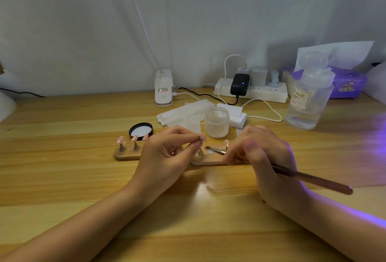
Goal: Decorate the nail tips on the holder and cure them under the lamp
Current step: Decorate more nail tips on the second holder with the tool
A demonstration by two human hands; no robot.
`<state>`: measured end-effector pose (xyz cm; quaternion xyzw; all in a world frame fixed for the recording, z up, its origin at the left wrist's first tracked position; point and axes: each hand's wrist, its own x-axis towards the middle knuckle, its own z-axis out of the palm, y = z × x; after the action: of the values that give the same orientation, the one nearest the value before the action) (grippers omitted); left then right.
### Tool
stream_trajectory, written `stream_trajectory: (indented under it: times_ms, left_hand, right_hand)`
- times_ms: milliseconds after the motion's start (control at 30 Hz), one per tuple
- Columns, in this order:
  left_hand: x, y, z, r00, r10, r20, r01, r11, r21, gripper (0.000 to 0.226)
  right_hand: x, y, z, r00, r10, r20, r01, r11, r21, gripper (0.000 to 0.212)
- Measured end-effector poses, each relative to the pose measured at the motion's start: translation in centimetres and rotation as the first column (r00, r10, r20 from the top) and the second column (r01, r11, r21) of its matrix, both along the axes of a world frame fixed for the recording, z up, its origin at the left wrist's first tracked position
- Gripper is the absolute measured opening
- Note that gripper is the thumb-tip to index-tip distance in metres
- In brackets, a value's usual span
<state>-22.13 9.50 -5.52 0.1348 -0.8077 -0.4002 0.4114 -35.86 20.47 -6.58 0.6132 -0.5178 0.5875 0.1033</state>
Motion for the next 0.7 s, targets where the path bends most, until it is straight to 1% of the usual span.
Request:
stream_trajectory:
  times_ms: [67, 167, 333, 433, 533, 633, 700]
  left_hand:
    - [0.06, -0.04, 0.03, 1.0, -0.002, 0.009, 0.002, 1.0, -0.004, 0.021]
    - [0.17, -0.02, 0.13, 1.0, -0.004, 0.018, 0.005, 1.0, -0.015, 0.018]
    - [0.25, 0.0, 0.16, 1.0, -0.006, 0.026, 0.006, 1.0, 0.005, 0.016]
    - [0.25, 0.0, 0.11, 0.999, -0.002, 0.035, 0.002, 1.0, -0.011, 0.02]
    - [0.25, 0.08, 0.15, 1.0, -0.008, 0.029, 0.008, 1.0, -0.021, 0.016]
    - [0.29, 0.06, 0.11, 1.0, -0.013, 0.023, 0.013, 1.0, -0.011, 0.016]
    - [0.23, -0.03, 0.0, 1.0, 0.0, 0.027, 0.0, 1.0, -0.015, 0.019]
  right_hand:
    - [0.01, -0.06, 0.18, 0.999, -0.025, -0.026, 0.026, 1.0, 0.018, 0.043]
    - [-0.02, -0.26, 0.18, 0.997, -0.047, -0.068, 0.051, 0.997, 0.057, 0.052]
    - [-0.04, -0.02, -0.09, 0.999, -0.017, -0.037, 0.018, 1.0, 0.007, 0.062]
    - [0.02, -0.15, 0.08, 0.996, -0.044, -0.073, 0.044, 0.999, 0.001, 0.057]
    - [-0.03, -0.3, 0.1, 0.989, -0.068, -0.129, 0.072, 0.997, 0.03, 0.05]
    - [-0.09, -0.13, -0.12, 0.997, -0.045, -0.06, 0.047, 0.999, 0.026, 0.057]
    - [-0.07, -0.05, -0.18, 0.999, -0.038, -0.025, 0.038, 0.999, 0.005, 0.06]
